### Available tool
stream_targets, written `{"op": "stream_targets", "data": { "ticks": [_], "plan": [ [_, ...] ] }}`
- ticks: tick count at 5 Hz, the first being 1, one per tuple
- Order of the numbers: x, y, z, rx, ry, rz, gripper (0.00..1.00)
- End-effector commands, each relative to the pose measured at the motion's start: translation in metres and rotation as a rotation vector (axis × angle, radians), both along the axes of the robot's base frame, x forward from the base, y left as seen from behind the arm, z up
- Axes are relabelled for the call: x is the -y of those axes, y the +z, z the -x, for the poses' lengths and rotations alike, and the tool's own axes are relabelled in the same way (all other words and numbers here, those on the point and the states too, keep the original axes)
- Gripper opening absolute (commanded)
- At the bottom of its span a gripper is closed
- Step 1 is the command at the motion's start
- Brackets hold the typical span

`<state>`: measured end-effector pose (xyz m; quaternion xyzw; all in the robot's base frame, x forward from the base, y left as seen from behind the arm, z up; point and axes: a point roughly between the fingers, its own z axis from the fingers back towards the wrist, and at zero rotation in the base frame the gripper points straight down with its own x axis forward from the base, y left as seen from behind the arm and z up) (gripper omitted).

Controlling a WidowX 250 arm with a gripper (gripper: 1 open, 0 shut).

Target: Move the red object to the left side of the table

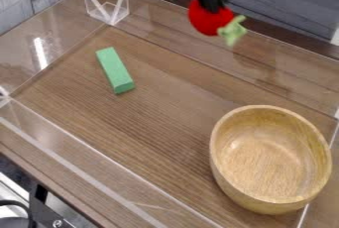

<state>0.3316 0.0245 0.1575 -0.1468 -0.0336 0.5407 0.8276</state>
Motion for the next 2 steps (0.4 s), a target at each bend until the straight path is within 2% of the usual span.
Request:
{"op": "stream_targets", "data": {
  "ticks": [1, 2],
  "plan": [
    [-0.031, 0.022, 0.02, 0.049, 0.075, -0.03, 0.0],
    [-0.065, 0.014, 0.039, 0.04, 0.11, -0.049, 0.0]
  ]
}}
